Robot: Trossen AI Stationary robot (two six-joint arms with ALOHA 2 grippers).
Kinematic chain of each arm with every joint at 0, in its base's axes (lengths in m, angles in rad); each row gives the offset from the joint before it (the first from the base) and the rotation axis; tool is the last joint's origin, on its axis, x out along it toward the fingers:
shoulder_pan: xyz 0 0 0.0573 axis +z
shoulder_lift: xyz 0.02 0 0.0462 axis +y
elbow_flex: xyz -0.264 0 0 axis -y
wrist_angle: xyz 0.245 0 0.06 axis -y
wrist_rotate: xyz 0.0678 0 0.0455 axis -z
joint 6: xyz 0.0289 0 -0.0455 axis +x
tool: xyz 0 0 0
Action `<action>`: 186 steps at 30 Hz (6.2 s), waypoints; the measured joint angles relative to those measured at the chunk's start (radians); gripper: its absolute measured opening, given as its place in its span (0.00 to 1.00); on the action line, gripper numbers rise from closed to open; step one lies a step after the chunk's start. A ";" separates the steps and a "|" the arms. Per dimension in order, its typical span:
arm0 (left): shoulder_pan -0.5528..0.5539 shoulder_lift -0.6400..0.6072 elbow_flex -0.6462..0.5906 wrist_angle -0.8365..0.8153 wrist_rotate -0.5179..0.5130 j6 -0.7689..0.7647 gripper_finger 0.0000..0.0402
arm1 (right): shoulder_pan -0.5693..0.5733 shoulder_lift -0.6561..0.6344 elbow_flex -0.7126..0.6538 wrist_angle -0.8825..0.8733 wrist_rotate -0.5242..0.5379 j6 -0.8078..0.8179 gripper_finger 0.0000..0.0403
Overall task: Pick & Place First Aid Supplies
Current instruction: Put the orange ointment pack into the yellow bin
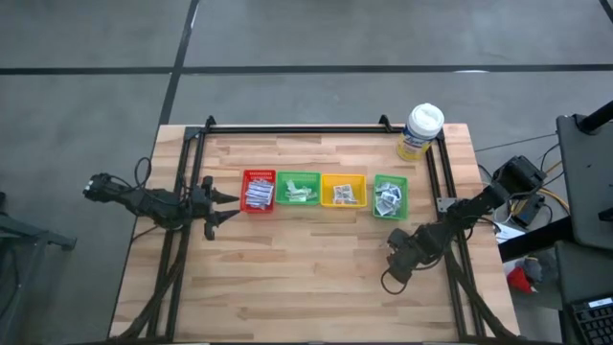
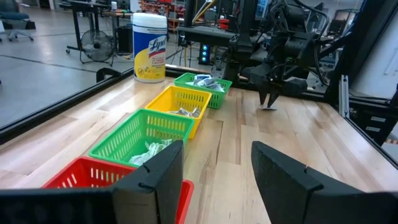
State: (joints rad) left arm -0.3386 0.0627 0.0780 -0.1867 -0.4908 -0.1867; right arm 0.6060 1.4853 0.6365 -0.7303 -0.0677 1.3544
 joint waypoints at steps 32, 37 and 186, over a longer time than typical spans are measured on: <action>0.000 0.000 0.000 0.000 0.000 0.000 0.47 | 0.001 0.006 0.068 -0.108 0.067 -0.005 0.02; 0.000 0.000 0.000 0.000 0.000 0.000 0.47 | 0.001 0.002 0.069 -0.103 0.068 -0.015 0.02; 0.000 0.003 0.000 0.002 0.000 0.000 0.47 | -0.014 0.381 0.586 -0.366 0.149 -0.519 0.17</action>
State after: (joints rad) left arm -0.3388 0.0658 0.0780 -0.1846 -0.4908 -0.1867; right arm 0.5915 1.8664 1.2224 -1.0966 0.0818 0.8357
